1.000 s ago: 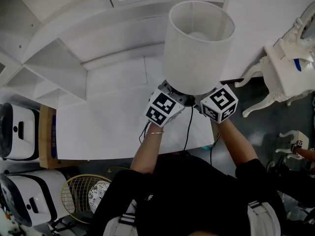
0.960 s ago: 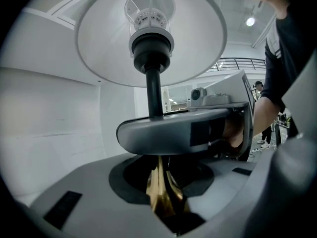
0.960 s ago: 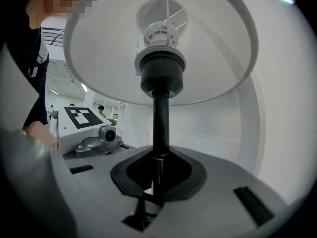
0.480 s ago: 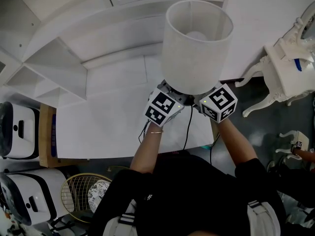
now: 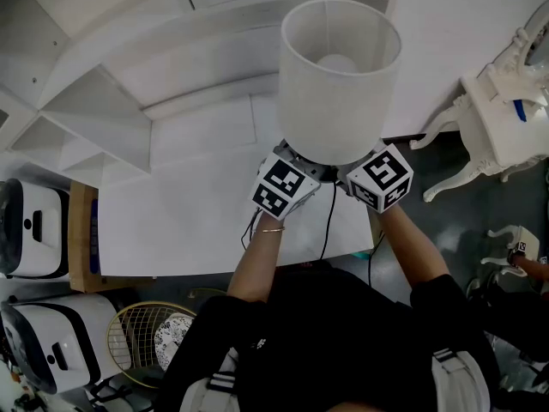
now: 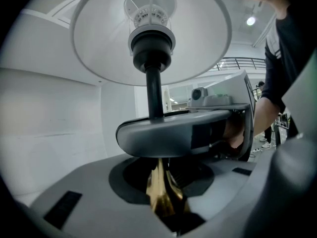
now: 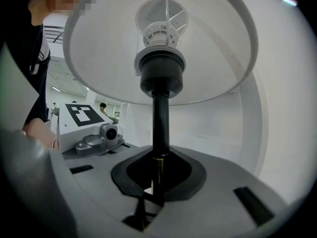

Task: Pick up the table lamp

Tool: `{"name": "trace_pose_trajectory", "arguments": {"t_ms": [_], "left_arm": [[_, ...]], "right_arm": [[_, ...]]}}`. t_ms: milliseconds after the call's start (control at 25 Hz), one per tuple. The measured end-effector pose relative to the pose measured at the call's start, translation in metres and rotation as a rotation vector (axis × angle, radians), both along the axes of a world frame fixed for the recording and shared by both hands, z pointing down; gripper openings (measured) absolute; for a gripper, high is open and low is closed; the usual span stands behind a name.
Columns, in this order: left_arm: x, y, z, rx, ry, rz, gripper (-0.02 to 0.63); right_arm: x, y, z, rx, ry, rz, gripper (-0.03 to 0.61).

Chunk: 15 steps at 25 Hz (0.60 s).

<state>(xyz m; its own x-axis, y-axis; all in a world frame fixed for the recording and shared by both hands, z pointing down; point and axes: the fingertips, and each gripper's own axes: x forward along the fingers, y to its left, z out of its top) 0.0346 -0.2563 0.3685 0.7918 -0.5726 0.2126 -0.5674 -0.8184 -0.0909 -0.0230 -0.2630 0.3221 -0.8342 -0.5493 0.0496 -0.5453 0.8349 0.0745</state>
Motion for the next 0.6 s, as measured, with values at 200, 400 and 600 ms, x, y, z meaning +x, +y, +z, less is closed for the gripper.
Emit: {"name": "trace_pose_trajectory", "arguments": {"t_ms": [200, 400, 600], "left_arm": [[0.0002, -0.0005, 0.0036, 0.000, 0.003, -0.002, 0.114], [0.0015, 0.0005, -0.0025, 0.011, -0.002, 0.001, 0.114], [0.0021, 0.0005, -0.0005, 0.004, -0.003, 0.002, 0.114]], "right_arm": [[0.0004, -0.0003, 0.0020, -0.005, 0.000, 0.000, 0.041], [0.0007, -0.0001, 0.0018, -0.007, 0.001, 0.001, 0.041], [0.0008, -0.0004, 0.0040, -0.011, 0.006, 0.001, 0.041]]}}
